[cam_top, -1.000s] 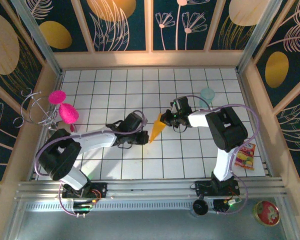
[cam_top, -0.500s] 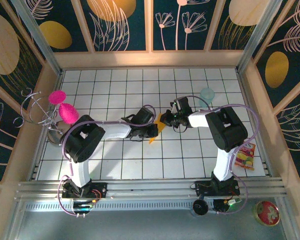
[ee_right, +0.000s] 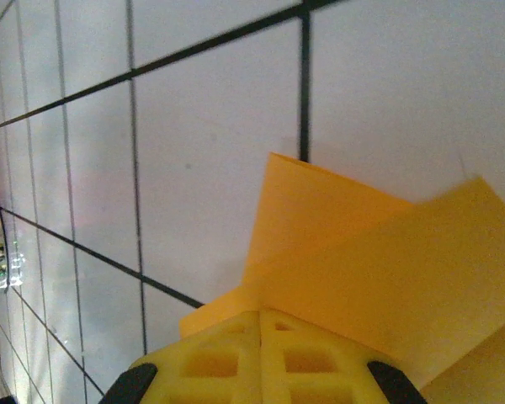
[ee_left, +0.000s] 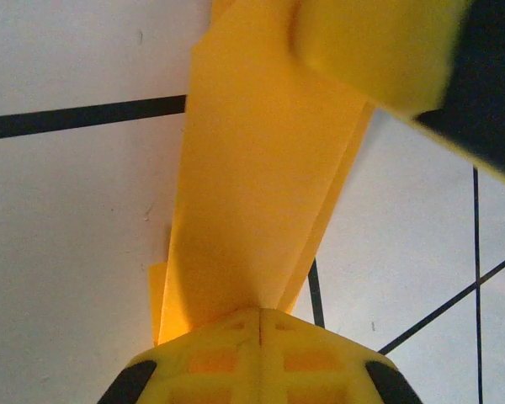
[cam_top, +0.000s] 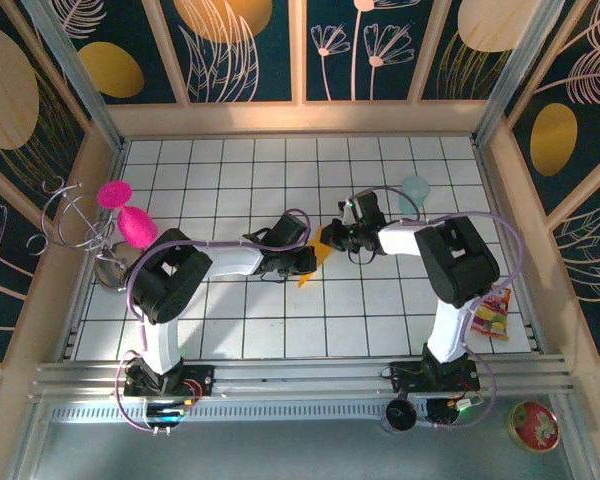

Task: Fold a paper plane with a square sheet of paper (pick it up from the middle)
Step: Fold the wing for the fifth time at the center of the table.

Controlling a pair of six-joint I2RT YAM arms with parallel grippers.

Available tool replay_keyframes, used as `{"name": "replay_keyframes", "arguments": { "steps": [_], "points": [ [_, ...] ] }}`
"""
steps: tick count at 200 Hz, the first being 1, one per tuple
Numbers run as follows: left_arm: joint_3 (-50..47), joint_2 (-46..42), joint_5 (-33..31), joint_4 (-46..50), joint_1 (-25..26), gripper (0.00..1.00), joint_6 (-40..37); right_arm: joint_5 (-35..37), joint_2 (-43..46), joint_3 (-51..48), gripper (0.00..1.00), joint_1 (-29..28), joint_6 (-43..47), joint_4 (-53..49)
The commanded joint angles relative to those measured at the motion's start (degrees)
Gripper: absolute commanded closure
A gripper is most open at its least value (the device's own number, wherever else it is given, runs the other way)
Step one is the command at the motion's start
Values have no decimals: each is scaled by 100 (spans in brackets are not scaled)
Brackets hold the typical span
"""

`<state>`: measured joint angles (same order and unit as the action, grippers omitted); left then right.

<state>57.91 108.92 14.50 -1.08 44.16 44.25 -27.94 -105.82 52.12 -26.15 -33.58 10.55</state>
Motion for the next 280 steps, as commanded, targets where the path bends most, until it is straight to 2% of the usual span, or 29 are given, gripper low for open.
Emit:
{"name": "replay_keyframes", "arguments": {
  "steps": [1, 29, 88, 125, 179, 230, 280],
  "points": [
    [-144, 234, 11, 296, -5, 100, 88, 249, 408, 133, 93, -204, 384, -166],
    [-144, 241, 24, 293, -9, 100, 75, 443, 321, -38, 93, -380, 285, -214],
    [-184, 165, 22, 285, -9, 100, 127, 500, -84, -174, 95, -313, 37, 2],
    [-447, 109, 52, 250, -7, 100, 224, 556, -235, -292, 95, 78, 4, 257],
    [-770, 25, 149, 146, -7, 100, 339, 701, -512, -96, 96, 959, 54, 483],
    [-768, -20, 211, 91, -5, 100, 332, 972, -443, -57, 96, 1108, 41, 405],
    [-501, -119, 356, 38, -18, 100, 242, 1171, 22, -201, 95, 1065, -78, 426]
  ]
}}
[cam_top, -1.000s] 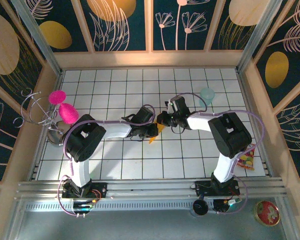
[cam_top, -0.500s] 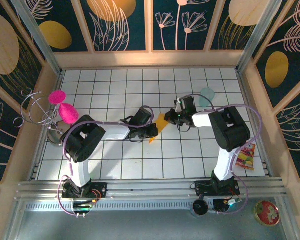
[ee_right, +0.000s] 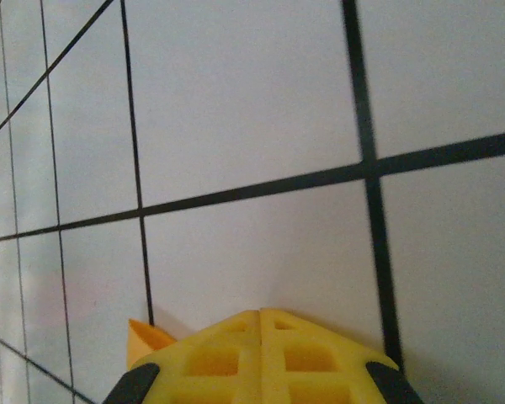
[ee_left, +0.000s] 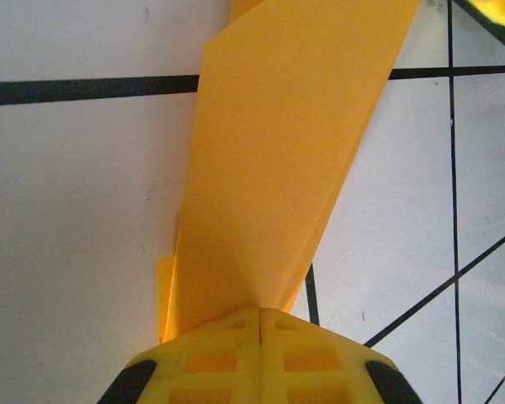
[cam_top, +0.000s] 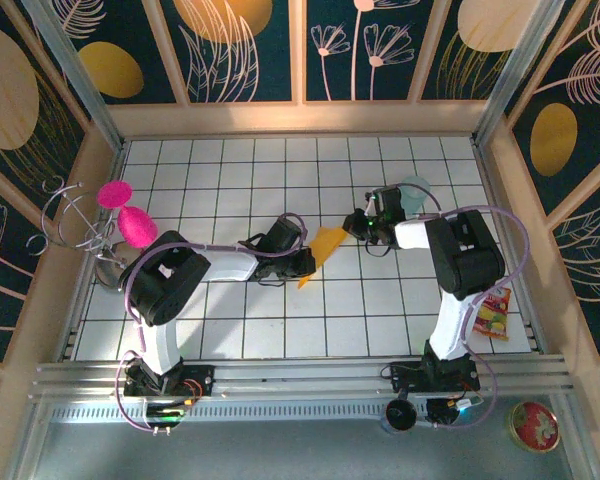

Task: Fold a paper plane with a square sheet of paper (pick it up from the middle)
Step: Fold the wing for the fifth time at the center of the table, then turn over a paper plane at the center of the table.

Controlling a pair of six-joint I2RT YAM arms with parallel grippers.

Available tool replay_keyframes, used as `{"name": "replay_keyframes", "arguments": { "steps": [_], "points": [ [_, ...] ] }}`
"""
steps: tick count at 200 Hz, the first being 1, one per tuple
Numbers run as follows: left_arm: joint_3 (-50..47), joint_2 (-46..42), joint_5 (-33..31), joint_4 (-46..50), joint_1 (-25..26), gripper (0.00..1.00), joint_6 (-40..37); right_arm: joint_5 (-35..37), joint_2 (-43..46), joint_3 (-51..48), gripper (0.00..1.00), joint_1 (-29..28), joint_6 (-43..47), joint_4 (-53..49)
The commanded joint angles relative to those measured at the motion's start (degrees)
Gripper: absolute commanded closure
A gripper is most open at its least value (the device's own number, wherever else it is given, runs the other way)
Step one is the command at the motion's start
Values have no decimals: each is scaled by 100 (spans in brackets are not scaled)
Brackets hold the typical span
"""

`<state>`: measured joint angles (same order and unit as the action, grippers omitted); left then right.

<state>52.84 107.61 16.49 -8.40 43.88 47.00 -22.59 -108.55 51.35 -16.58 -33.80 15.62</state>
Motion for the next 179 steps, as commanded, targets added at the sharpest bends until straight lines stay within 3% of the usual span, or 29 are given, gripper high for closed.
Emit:
{"name": "replay_keyframes", "arguments": {
  "steps": [1, 30, 56, 76, 118, 179],
  "points": [
    [20, 0, 159, 770, 8, 100, -33, 647, 311, -125, 95, 105, -56, -83],
    [489, -334, 94, 755, -12, 100, -103, 1263, 1060, -268, 94, -177, -51, -394],
    [583, -751, -39, 611, -166, 85, -69, 1846, 1687, -268, 86, -456, -172, -1029],
    [343, -1115, -118, 445, -410, 72, 16, 2110, 1802, -115, 71, -814, -250, -1575],
    [-387, -1474, -465, 363, -981, 46, -19, 2939, 1392, 518, 40, -1773, -520, -2619],
    [-730, -1540, -1134, 520, -1197, 18, -337, 3440, 341, 1546, 30, -2432, -788, -3411]
  ]
}}
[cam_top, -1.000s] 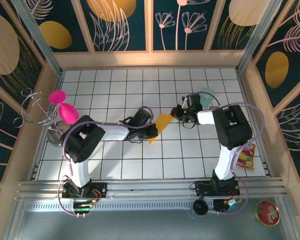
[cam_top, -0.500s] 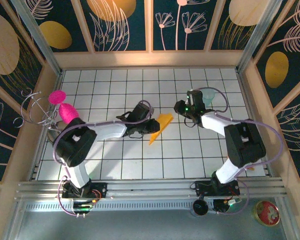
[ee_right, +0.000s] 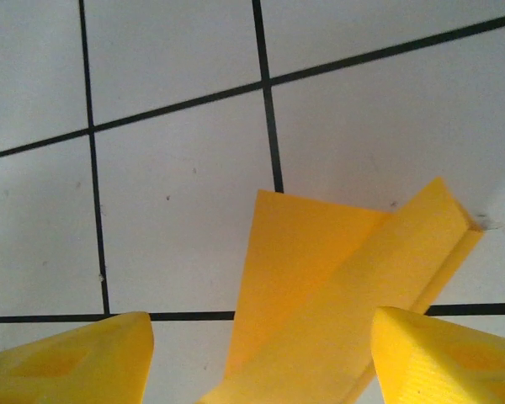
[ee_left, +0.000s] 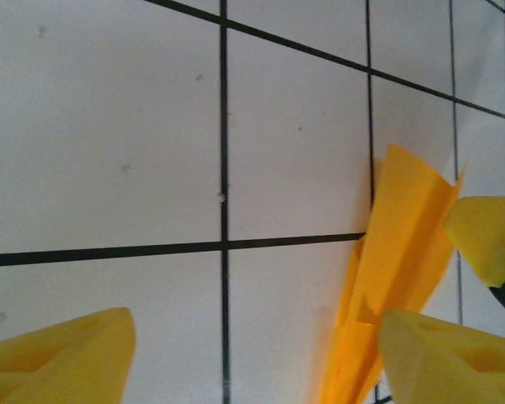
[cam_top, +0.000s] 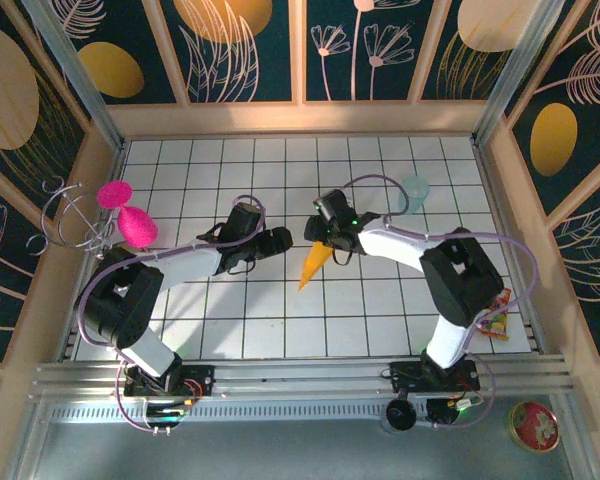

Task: Fold a paper plane with a square sheet of paper (pick it up from the middle)
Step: Turn over a paper plane at the center of the table.

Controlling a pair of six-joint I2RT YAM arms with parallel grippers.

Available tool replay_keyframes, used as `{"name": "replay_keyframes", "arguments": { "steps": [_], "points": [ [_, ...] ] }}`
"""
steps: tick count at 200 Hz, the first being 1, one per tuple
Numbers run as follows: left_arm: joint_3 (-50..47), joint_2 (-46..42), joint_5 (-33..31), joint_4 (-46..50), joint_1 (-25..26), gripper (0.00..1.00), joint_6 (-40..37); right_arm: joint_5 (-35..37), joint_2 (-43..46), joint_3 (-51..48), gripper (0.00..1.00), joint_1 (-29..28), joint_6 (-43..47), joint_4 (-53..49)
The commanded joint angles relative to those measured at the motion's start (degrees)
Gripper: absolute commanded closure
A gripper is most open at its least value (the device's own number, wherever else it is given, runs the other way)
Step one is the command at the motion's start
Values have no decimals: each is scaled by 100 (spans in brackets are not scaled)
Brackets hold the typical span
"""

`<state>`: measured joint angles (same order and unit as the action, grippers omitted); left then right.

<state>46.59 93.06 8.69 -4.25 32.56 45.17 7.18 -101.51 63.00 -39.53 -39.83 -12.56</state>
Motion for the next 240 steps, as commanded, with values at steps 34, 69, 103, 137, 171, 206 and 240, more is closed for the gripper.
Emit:
{"name": "replay_keyframes", "arguments": {
  "steps": [34, 69, 103, 137, 171, 206, 240],
  "points": [
    [-255, -233, -546, 144, -88, 11, -228, 1170, -428, 511, 32, -278, -568, -1139],
    [-251, -203, -554, 150, -83, 9, -253, 1466, 7, 208, 38, -362, -776, -1215],
    [-151, -105, -512, 170, -83, 9, -253, 1350, 164, -24, 49, -376, -973, -1209],
    [-115, -60, -443, 188, -84, 9, -245, 994, 145, -189, 59, -345, -1000, -881],
    [-108, -92, -480, 240, -91, 9, -236, 802, 45, -200, 69, -297, -984, -675],
    [-114, -114, -504, 267, -88, 9, -212, 772, 60, -262, 88, -203, -969, -510],
    [-188, -231, -617, 271, -124, 8, -116, 648, 309, -271, 99, -143, -590, -186]
  ]
}}
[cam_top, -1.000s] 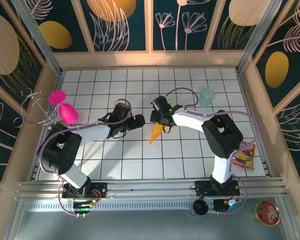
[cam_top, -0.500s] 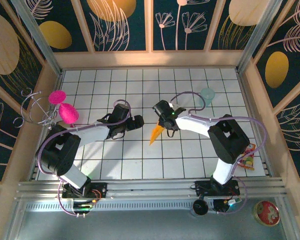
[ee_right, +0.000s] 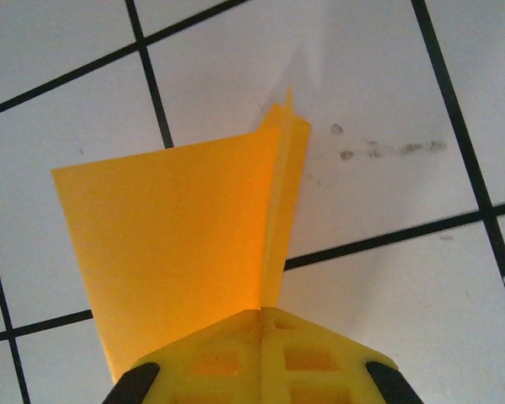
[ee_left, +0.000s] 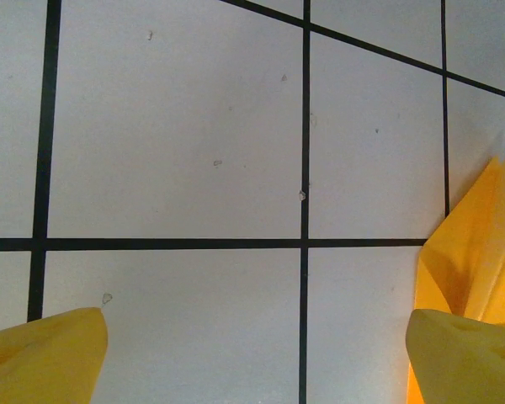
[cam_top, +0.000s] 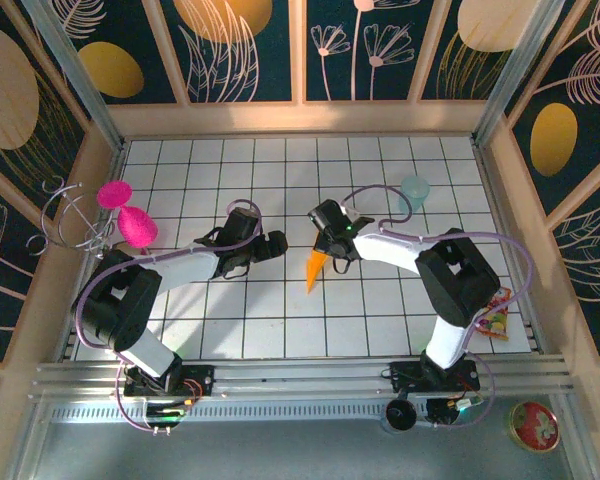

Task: Fold a paper plane with a square sheet of paper (pick it up from the middle)
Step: Turn over a paper plane at the center of the table.

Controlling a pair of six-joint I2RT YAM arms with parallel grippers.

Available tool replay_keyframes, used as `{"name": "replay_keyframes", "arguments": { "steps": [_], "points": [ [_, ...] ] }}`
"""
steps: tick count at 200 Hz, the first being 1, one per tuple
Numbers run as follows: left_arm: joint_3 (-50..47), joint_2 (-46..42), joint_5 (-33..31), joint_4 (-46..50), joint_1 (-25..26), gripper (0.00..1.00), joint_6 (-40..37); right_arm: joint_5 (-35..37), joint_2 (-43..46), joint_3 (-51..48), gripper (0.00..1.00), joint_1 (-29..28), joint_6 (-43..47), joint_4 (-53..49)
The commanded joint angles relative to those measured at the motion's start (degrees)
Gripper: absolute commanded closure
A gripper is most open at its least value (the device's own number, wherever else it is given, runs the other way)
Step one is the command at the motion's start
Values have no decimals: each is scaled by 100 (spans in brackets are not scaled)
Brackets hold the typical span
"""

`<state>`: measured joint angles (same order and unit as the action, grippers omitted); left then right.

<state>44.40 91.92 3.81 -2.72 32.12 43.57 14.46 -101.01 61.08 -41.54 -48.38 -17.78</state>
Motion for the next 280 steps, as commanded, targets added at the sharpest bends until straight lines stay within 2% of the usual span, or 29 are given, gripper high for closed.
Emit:
{"name": "replay_keyframes", "arguments": {
  "steps": [1, 16, 36, 54, 85, 117, 138, 198, 241, 280],
  "points": [
    [27, -124, -132, 116, -86, 8, 49, -95, 271, -83, 99, 58, 293, 358],
    [-70, -236, -93, 30, -168, 8, 154, -420, 485, -134, 100, 82, 715, 855],
    [-303, -467, 85, -283, -323, 9, 345, -1309, 703, -238, 100, 153, 1386, 1780],
    [-481, -748, 26, -448, -407, 9, 467, -2174, 687, -272, 100, 290, 1566, 2424],
    [-708, -1144, -203, -440, -482, 8, 637, -3660, 291, -448, 100, 673, 1097, 3612],
    [-801, -1213, 103, -516, -477, 11, 663, -4322, -160, -905, 100, 916, 533, 4582],
    [-745, -1002, 587, -660, -483, 17, 629, -4460, -358, -1244, 100, 989, 297, 4980],
    [-531, -219, 1494, -1224, -359, 34, 959, -4022, -289, -1698, 100, 1278, 603, 4579],
    [-123, 373, 1682, -1266, -48, 42, 1045, -3977, -271, -1806, 99, 1322, 663, 4511],
    [262, 860, 1728, -1093, 22, 55, 1031, -3968, -242, -1811, 99, 1332, 699, 4495]
  ]
}}
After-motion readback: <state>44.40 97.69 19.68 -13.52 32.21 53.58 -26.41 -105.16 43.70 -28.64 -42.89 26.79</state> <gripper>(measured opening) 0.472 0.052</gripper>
